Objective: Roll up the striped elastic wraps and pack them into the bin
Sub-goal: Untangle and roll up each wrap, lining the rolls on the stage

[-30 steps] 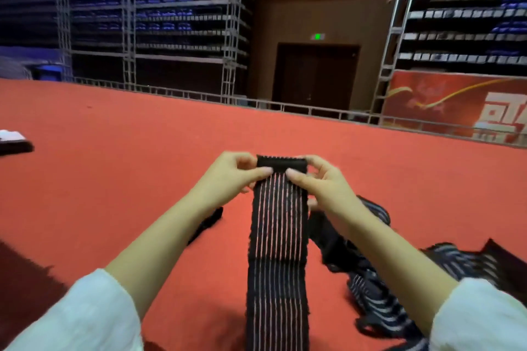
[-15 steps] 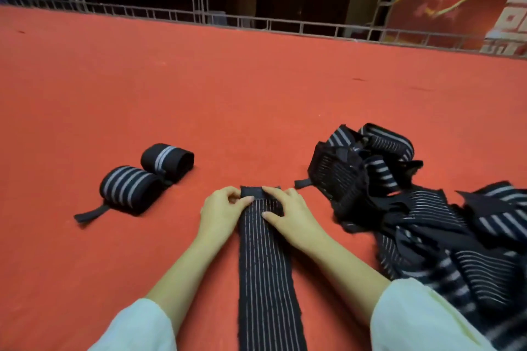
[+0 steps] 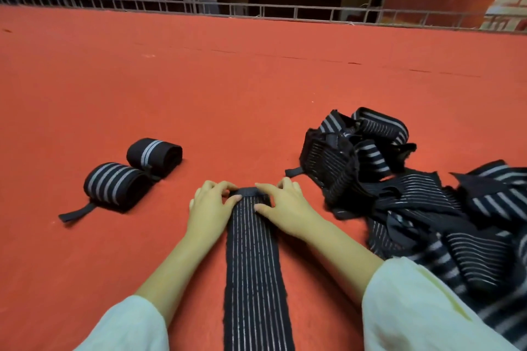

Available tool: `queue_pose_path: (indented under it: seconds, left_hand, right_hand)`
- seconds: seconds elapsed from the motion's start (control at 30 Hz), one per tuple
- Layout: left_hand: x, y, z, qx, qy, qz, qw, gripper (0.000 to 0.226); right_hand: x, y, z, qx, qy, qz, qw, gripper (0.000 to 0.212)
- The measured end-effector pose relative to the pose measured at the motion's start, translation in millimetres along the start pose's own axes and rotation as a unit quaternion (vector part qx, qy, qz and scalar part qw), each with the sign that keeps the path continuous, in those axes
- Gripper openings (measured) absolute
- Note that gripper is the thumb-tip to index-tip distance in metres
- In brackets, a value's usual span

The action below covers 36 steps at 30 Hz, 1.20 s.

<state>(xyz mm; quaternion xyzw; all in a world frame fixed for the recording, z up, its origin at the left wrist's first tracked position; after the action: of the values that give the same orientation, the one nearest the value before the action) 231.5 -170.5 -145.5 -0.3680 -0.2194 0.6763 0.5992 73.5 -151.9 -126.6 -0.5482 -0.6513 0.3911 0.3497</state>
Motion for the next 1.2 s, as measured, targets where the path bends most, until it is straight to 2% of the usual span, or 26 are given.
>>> queue_pose_path:
  seconds: [0.17,0.3,0.47,0.7,0.83,1.0,1.07,1.13,1.17,1.2]
  left_hand:
    - [9.4,-18.2,23.0,-0.019,0.024,-0.013,0.999,0.029]
    - [19.5,-24.7,78.8,0.015,0.075,-0.014,0.997,0.030]
    - [46.1,2.5,184.3,0.053,0.159,-0.055,0.984,0.028]
    - [79.0,88.2,308.7,0.087,0.258,-0.129,0.954,0.032]
    - [95.2,129.7,364.4,0.098,0.321,-0.164,0.927,0.047]
    - [102.4,181.7,404.0,0.041,0.379,-0.247,0.891,0.083]
    - [104.0,199.1,406.9,-0.003,0.389,-0.261,0.883,0.080]
    - [103.2,211.8,403.8,-0.015,0.386,-0.271,0.882,0.064]
    - [102.3,216.5,400.4,-0.013,0.383,-0.276,0.882,0.059]
    - [101.5,219.2,397.7,-0.011,0.380,-0.281,0.881,0.057]
  right_hand:
    - [42.5,-57.0,22.5,-0.044,-0.013,0.048,0.998,0.050]
    - [102.9,-111.2,62.4,-0.071,0.011,0.082,0.994,0.049]
    - [191.1,-192.1,149.4,-0.003,0.088,0.143,0.986,0.044]
    - [279.8,-268.6,267.2,0.040,0.212,0.200,0.956,0.037]
    - [283.6,-289.3,327.0,0.025,0.259,0.223,0.940,0.035]
    - [244.8,-292.1,378.7,-0.001,0.283,0.217,0.934,0.039]
    - [227.2,-288.9,391.4,0.011,0.298,0.197,0.934,0.052]
    - [217.5,-280.2,404.5,0.017,0.343,0.157,0.926,0.073]
    - [216.9,-276.2,411.1,0.009,0.368,0.148,0.918,0.076]
    - [217.9,-273.8,417.4,0.001,0.381,0.151,0.912,0.070]
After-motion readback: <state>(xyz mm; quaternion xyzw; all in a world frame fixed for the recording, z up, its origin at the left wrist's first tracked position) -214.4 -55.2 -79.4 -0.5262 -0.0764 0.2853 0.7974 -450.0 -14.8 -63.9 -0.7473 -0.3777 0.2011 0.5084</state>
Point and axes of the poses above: each hand's wrist, its own x-axis away from the middle knuckle, its own y-axis out of the palm, z = x × y, the point moved 6 cm from there along -x, towards the middle knuckle, and after that the axes turned 2 degrees about y, right-handed, at the moved point
